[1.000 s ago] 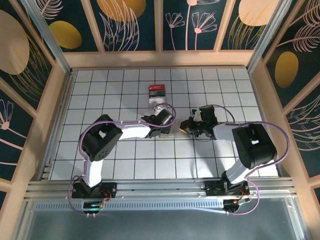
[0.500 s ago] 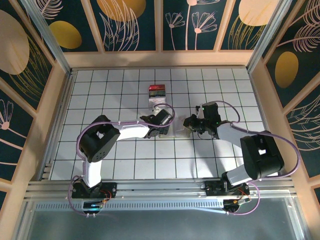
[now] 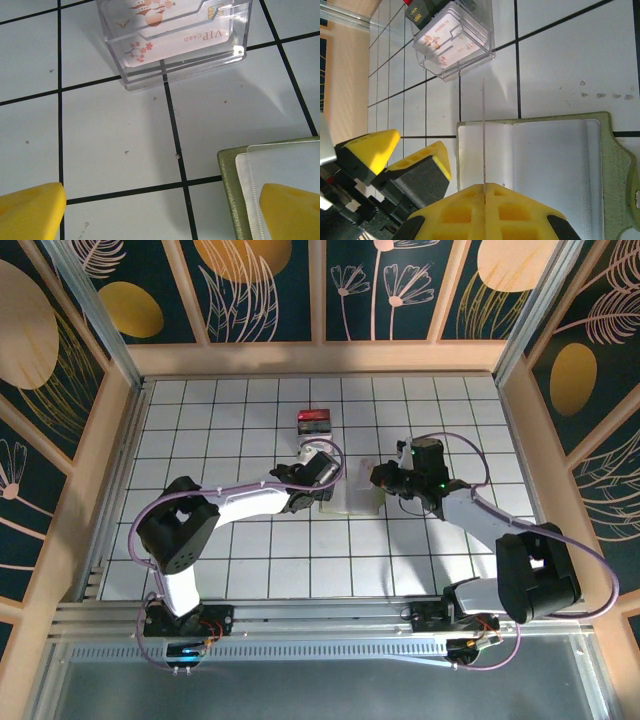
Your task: Take the credit cards out of the card holder
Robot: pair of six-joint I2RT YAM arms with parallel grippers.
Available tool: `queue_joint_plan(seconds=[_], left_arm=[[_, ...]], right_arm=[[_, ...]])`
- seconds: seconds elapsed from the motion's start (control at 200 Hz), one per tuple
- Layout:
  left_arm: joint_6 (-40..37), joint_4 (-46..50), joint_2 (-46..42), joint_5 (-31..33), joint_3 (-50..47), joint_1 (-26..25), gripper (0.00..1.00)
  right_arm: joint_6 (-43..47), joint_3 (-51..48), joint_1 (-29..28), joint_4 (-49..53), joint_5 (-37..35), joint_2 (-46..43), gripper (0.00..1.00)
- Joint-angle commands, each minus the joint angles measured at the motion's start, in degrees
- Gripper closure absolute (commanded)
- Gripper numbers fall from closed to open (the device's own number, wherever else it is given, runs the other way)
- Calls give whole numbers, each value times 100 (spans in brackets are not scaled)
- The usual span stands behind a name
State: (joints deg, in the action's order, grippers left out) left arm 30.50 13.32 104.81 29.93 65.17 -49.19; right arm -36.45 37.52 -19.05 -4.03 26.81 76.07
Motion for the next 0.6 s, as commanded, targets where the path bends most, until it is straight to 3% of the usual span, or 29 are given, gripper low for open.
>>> queue_joint_plan(seconds=[0.0, 0.145, 0.315, 0.596], left_arm=[[159, -37, -234, 31, 188, 36, 1], [195, -672, -577, -538, 152, 199, 1], [283, -1677, -1068, -1794, -146, 609, 2], [517, -3007, -1433, -3674, -751, 1067, 16]], right_arm=[[64, 5, 31, -221, -117, -192, 100], [18, -51, 25, -634, -115, -260, 100], [-67, -152, 26, -1373, 59, -294, 100], [-271, -291, 25, -2410, 499, -446, 100]])
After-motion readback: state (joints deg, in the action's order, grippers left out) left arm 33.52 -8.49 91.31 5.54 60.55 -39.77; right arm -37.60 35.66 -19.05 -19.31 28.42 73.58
